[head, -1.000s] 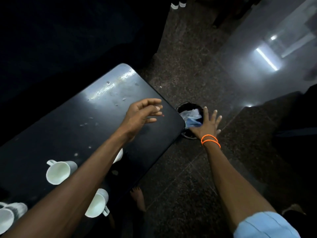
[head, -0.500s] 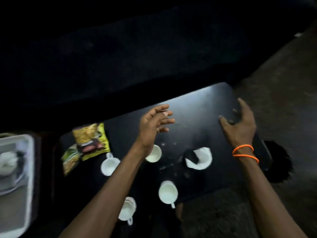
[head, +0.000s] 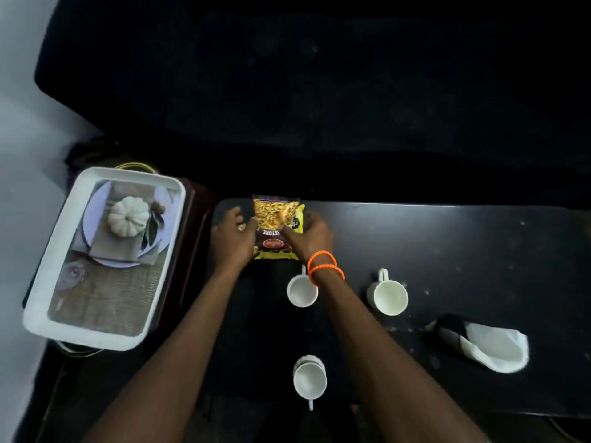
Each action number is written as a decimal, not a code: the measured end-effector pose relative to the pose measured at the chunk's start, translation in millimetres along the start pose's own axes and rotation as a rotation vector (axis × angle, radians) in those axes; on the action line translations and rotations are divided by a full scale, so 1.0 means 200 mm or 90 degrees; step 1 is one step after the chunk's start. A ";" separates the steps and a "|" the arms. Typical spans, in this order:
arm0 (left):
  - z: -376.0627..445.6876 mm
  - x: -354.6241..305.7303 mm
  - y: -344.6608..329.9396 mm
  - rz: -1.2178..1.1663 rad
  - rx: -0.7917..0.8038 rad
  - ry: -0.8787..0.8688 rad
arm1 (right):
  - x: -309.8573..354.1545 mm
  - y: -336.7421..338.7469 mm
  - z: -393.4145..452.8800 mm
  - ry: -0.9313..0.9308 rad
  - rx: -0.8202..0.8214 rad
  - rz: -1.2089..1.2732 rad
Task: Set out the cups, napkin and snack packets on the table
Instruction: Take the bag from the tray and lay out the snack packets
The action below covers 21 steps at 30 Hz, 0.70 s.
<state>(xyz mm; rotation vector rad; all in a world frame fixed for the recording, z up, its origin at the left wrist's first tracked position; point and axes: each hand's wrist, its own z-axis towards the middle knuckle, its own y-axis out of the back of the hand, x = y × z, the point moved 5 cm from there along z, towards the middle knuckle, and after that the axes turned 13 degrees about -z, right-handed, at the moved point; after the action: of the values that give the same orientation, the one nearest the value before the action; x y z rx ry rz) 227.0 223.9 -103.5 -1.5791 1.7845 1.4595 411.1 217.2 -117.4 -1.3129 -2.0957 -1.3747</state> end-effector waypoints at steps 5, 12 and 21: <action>0.16 -0.01 -0.14 0.201 0.176 -0.022 | -0.01 -0.13 0.12 -0.078 -0.005 0.006; 0.09 -0.14 -0.23 -0.024 0.105 -0.055 | -0.03 0.02 0.13 -0.129 -0.019 0.222; -0.05 -0.21 -0.73 0.137 0.318 -0.147 | -0.34 0.44 0.15 -0.147 -0.041 -0.079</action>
<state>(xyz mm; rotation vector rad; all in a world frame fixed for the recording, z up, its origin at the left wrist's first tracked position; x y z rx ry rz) 371.7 259.1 -132.3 -0.9580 2.0188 1.1028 524.4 217.2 -127.7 -1.4505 -2.3362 -1.4099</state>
